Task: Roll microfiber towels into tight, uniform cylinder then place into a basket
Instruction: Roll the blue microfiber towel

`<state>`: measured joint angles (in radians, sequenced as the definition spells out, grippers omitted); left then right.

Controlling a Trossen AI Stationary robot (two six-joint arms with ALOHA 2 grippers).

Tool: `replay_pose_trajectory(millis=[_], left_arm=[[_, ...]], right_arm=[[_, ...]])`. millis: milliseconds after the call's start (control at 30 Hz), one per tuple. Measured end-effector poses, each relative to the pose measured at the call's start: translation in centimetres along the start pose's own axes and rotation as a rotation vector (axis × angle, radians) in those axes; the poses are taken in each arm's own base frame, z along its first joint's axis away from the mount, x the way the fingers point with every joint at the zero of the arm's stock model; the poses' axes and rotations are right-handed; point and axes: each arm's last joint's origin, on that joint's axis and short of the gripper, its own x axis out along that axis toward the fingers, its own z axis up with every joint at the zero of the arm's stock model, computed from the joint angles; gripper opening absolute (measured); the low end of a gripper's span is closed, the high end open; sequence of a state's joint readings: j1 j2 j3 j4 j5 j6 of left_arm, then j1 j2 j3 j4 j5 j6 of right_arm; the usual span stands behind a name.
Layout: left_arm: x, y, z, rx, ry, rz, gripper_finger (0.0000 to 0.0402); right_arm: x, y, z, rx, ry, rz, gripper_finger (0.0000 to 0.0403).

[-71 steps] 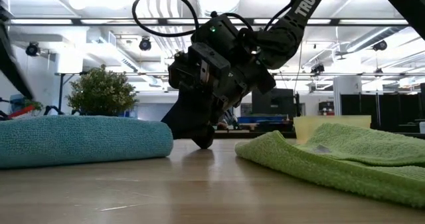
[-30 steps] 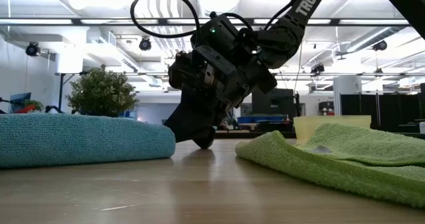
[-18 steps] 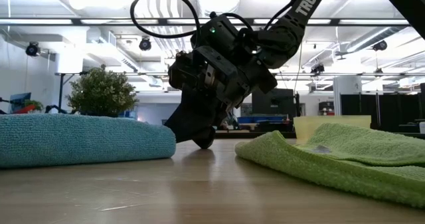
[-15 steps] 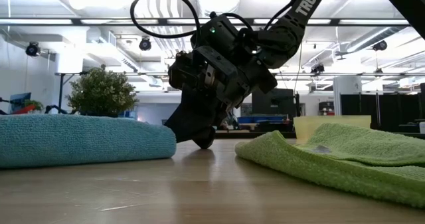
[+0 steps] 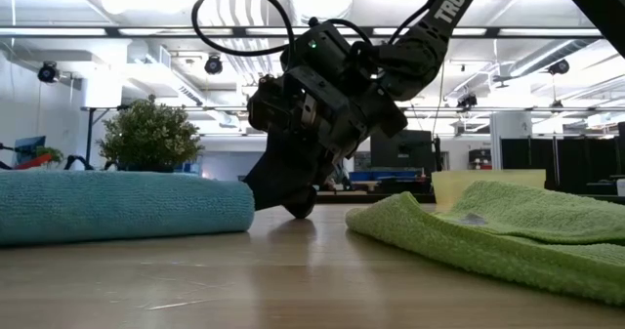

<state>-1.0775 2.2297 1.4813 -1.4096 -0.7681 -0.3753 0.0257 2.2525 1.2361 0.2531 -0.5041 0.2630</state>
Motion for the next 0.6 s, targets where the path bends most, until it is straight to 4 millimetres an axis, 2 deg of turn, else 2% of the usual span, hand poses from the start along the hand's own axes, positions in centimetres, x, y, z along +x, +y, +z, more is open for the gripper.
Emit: replay_pose_trajectory(millis=[167,300,600], left_arm=[[0.22,-0.12,-0.25,-0.212,0.009,0.014,0.0005],[0.01,-0.23,0.04,-0.409,-0.063,0.072,0.0003],[0.04,-0.04,0.07,-0.684,-0.131,0.126,0.0001]], right_arm=[[-0.08,0.13,0.16,0.024,-0.008,0.049,0.0012],[-0.07,0.14,0.11,0.007,-0.005,0.052,0.0012],[-0.37,0.73,0.06,-0.082,0.019,0.054,0.0013]])
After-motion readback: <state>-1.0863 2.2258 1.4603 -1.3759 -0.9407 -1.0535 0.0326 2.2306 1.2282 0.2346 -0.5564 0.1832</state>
